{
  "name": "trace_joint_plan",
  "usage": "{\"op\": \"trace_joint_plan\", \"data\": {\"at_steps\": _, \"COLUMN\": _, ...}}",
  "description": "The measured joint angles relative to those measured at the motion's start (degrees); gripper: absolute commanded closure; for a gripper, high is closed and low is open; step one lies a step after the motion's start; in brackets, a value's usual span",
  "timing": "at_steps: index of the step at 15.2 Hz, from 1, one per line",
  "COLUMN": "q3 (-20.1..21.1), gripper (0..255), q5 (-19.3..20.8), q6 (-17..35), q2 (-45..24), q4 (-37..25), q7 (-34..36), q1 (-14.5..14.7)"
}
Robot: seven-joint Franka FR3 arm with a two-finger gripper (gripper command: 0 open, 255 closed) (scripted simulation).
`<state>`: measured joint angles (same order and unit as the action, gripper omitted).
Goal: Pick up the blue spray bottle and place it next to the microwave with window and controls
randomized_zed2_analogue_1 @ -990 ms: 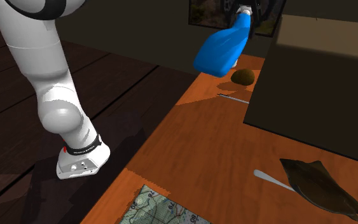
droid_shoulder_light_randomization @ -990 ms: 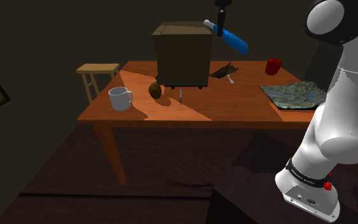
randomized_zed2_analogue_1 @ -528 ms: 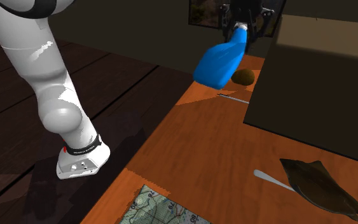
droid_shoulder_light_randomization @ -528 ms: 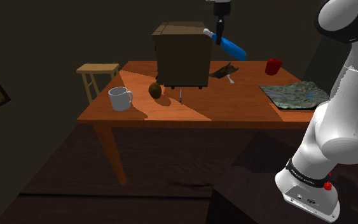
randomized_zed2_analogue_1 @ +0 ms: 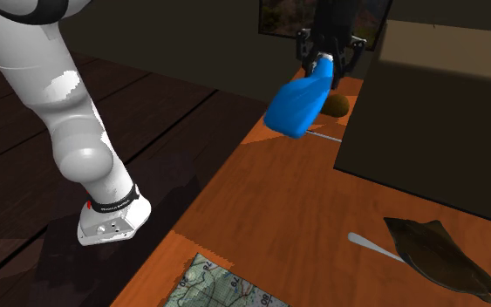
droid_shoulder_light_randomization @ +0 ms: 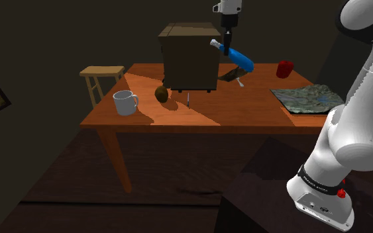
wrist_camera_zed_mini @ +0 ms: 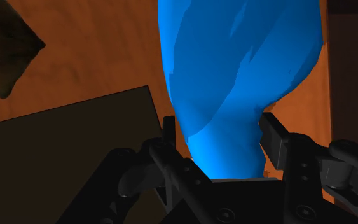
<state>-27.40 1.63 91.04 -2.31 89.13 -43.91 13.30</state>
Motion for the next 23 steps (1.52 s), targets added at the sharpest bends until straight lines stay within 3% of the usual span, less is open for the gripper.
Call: {"op": "trace_joint_plan", "data": {"at_steps": 23, "q3": 0.09, "gripper": 255, "q5": 0.57, "q6": 17.86, "q2": 0.97, "q4": 18.75, "q7": 0.88, "q1": 0.14}}
